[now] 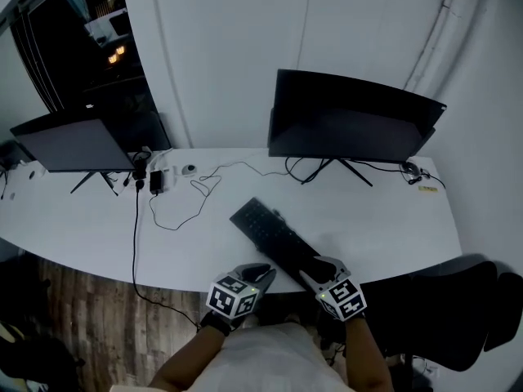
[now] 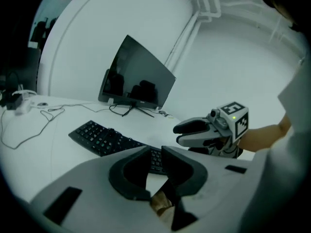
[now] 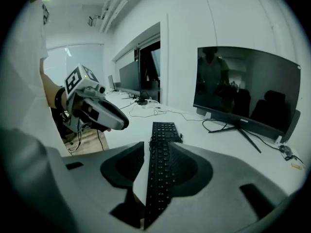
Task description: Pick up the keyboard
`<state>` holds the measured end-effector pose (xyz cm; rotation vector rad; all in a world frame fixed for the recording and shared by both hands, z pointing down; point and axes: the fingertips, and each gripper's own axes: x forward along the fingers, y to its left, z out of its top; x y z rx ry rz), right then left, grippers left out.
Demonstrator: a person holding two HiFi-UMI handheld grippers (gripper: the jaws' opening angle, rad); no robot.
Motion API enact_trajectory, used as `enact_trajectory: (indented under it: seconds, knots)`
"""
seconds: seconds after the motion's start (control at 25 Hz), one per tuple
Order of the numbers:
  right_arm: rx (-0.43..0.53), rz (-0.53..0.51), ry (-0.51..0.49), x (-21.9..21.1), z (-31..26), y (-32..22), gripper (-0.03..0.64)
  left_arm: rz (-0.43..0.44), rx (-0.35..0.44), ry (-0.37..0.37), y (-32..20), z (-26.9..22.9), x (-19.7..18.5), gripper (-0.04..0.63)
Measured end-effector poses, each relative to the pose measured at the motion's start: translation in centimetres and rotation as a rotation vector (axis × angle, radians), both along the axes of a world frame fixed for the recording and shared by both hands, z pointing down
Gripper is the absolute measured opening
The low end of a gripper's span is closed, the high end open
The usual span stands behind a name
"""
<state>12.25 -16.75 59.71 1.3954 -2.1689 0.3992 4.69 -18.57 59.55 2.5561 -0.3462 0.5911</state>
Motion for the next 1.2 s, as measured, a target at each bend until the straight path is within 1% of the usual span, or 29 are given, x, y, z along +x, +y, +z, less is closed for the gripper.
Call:
enact_trajectory:
  seconds: [0.04,0.08,0.12,0.16,0.28,0.44,0.68,0.8,0.92,1.04,1.12,1.2]
  knots:
    - [-0.031,-0.016,0.001,0.1,0.7,-0.5,0.166,-0.013,-0.031,-0.02,0.0,0.8,0.3,0.051]
    - [-0.062,-0.034,0.004,0.2,1.5,-1.0,0.169,-0.027,-0.063,-0.041,-0.1,1.7,0.5,0.086]
    - [-0.092,-0.052,0.009,0.3,2.3,-1.5,0.172,-0.042,-0.096,-0.061,-0.1,2.4,0.8,0.135]
    - [-0.121,-0.07,0.016,0.5,3.0,-2.0,0.172,-0.059,-0.128,-0.077,-0.3,3.1,1.0,0.166]
    - [-0.205,-0.123,0.023,0.9,5.0,-3.6,0.178,-0.13,-0.208,-0.111,-1.2,4.9,1.8,0.184]
    - [-0.294,-0.179,0.023,1.4,7.1,-5.5,0.193,-0.233,-0.286,-0.153,-2.2,7.5,3.1,0.209]
    - [-0.456,-0.266,0.038,2.6,10.4,-6.8,0.214,-0.338,-0.402,-0.22,-2.3,11.0,4.5,0.252]
    - [-0.541,-0.259,0.009,3.5,12.0,-7.5,0.238,-0.391,-0.464,-0.235,-2.3,12.2,4.8,0.282]
    - [-0.607,-0.237,-0.019,4.0,13.3,-8.1,0.27,-0.437,-0.515,-0.26,-2.2,13.3,4.8,0.299]
    - [-0.668,-0.223,-0.04,4.1,14.5,-8.3,0.304,-0.486,-0.566,-0.259,-2.5,14.2,4.8,0.304]
    - [-0.707,-0.216,-0.049,3.9,15.1,-8.5,0.321,-0.513,-0.591,-0.258,-2.8,14.7,5.0,0.305]
    - [-0.74,-0.218,-0.047,3.8,15.7,-8.4,0.337,-0.515,-0.599,-0.272,-2.9,15.1,5.3,0.305]
